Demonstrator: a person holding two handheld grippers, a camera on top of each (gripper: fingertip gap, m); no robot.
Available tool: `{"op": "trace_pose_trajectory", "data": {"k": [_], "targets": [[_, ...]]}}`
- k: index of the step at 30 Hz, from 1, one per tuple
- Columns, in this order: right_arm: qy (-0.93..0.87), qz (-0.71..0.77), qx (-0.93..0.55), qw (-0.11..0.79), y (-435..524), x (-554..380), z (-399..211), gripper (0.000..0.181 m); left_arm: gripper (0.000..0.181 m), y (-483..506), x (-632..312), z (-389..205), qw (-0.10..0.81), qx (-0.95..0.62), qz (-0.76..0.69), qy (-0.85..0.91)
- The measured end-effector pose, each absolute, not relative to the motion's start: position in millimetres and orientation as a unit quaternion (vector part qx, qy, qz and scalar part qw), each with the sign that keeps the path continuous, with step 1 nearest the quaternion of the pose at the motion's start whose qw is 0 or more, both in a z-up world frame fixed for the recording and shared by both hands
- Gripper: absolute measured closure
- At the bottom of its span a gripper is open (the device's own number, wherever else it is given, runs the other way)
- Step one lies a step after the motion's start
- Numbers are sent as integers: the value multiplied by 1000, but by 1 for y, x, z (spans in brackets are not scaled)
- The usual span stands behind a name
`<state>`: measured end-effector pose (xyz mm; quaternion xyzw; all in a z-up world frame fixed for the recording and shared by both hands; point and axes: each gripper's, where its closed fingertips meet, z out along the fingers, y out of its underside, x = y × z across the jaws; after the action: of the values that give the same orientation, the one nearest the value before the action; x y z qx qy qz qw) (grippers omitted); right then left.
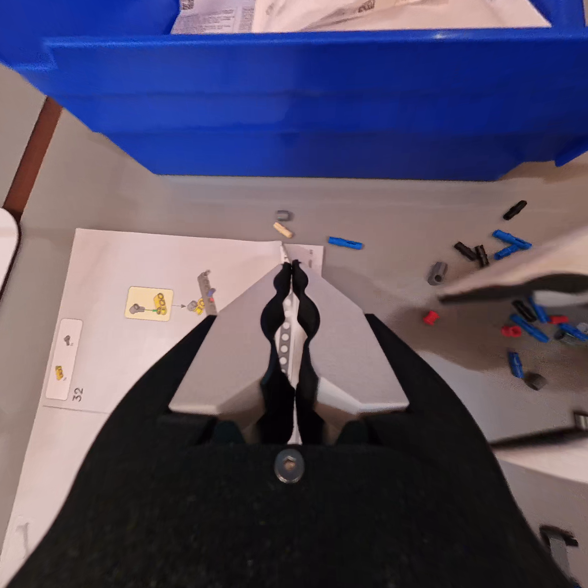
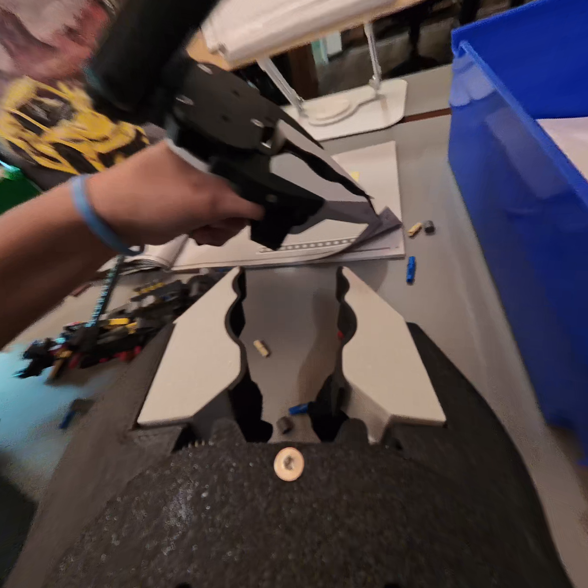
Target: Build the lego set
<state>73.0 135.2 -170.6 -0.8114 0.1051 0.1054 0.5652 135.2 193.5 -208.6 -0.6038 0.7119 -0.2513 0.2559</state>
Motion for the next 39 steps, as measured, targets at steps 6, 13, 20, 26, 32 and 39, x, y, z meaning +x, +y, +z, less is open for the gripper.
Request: {"op": "trace_pose_trajectory", "data": {"k": [6, 13, 20, 26, 32, 39], "targets": [[102, 105, -884, 445, 191, 94, -209, 114, 181, 209, 126, -197, 249, -627, -289, 679], [92, 88, -906, 404, 227, 102, -222, 152, 181, 209, 111, -175, 214, -653, -373, 624], [-106, -44, -861, 495, 231, 56, -166, 174, 109, 231, 54, -134, 141, -716, -514, 450], [-294, -219, -802, 472, 230, -7, -165, 162, 164, 255, 8, -131, 95, -741, -578, 329], [-218, 83, -850, 472, 214, -49, -151, 90, 180, 267, -12, -133, 89, -722, -614, 307], [-150, 194, -846, 474, 269, -7, -147, 81, 179, 259, -2, -112, 81, -679, -655, 323]]}}
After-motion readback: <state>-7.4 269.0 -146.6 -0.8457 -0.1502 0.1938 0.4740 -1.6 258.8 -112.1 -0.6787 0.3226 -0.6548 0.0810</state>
